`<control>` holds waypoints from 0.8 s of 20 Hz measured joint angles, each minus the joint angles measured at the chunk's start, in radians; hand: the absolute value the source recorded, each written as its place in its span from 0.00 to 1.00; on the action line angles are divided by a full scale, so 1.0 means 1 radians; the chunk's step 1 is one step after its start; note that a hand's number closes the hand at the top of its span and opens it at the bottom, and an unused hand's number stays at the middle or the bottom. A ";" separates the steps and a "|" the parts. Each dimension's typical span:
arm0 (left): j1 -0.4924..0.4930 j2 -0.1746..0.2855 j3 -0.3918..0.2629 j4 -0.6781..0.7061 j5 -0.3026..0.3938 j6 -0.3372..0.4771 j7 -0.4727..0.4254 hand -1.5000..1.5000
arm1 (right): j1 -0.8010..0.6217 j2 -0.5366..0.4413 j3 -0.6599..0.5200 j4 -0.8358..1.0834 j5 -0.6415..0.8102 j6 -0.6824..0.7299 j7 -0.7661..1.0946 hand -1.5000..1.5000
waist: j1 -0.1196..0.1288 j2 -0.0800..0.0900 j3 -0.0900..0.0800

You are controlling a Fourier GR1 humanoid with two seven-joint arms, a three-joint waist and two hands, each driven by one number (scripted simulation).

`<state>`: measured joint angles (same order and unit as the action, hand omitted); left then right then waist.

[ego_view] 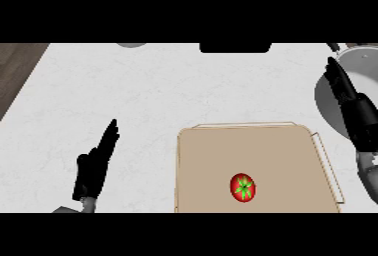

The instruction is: Pick the tomato from the tray and place it in the pot

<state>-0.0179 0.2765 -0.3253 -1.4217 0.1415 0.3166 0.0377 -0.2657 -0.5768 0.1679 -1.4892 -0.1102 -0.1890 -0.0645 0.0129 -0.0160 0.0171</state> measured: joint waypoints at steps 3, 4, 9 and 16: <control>-0.028 0.017 0.038 -0.045 0.005 0.007 0.009 0.50 | -0.036 0.044 0.017 0.045 -0.030 0.068 -0.072 1.00 | 0.008 0.010 -0.008; -0.053 0.025 0.058 -0.060 0.010 0.010 0.013 0.50 | -0.048 0.056 0.023 0.055 -0.052 0.107 -0.100 1.00 | 0.012 0.013 -0.009; -0.151 0.050 0.145 -0.114 0.055 0.011 0.039 0.50 | -0.101 0.041 0.106 0.123 0.057 0.187 -0.275 0.00 | 0.037 0.019 -0.016; -0.197 0.085 0.229 -0.144 0.099 -0.006 0.096 0.50 | -0.102 0.088 0.080 0.354 0.035 0.339 -0.684 0.00 | 0.013 0.022 -0.015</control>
<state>-0.2150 0.3610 -0.0962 -1.5654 0.2408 0.3104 0.1341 -0.3676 -0.4885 0.2475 -1.1356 -0.0753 0.1499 -0.7486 0.0255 0.0061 0.0024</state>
